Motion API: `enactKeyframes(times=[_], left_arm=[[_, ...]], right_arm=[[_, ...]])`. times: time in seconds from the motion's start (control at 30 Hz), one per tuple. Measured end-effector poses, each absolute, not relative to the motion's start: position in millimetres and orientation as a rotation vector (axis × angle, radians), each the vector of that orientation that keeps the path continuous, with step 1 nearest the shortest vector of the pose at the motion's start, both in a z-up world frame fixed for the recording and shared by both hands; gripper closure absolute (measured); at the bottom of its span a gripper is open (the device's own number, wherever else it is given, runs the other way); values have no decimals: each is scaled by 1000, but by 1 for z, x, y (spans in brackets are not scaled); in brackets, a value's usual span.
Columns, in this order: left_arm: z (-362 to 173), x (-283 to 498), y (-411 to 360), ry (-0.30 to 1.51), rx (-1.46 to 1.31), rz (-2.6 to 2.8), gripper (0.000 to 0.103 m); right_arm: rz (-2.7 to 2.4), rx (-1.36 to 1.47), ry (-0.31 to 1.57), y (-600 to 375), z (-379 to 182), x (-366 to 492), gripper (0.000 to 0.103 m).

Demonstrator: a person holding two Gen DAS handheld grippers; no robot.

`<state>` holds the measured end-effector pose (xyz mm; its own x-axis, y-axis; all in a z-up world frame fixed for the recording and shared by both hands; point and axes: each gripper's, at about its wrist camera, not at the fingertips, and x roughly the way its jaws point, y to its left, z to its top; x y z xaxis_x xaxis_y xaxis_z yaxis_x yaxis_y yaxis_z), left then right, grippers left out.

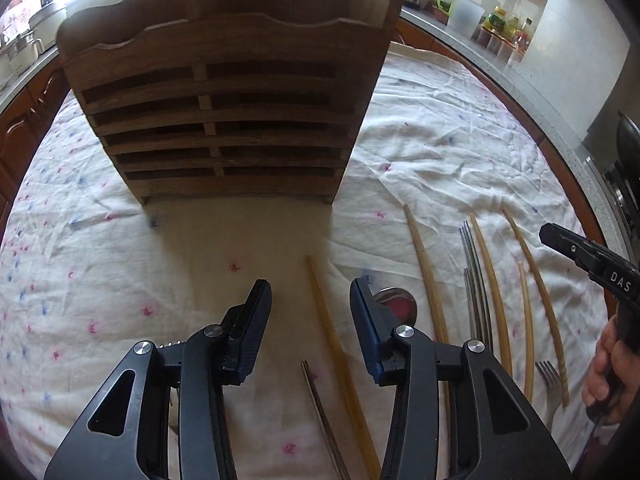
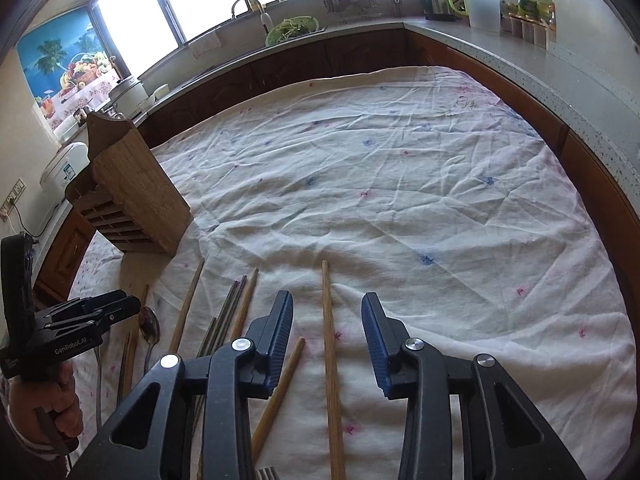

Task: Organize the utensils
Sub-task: 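Lower the left tool and close it on a bamboo chopstick while the right tool grasps another, then lift both held chopsticks upright and carry them over the wooden utensil holder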

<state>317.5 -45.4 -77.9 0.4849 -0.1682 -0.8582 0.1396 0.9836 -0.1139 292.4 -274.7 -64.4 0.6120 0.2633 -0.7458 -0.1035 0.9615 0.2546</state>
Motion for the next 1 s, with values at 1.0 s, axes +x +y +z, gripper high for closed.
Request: enactKeyframes(times=[1.0], left_arm=[[-18,279,-39,878,-58,-294,99]], right_arm=[[268,128,789,-263,-17,274,98]])
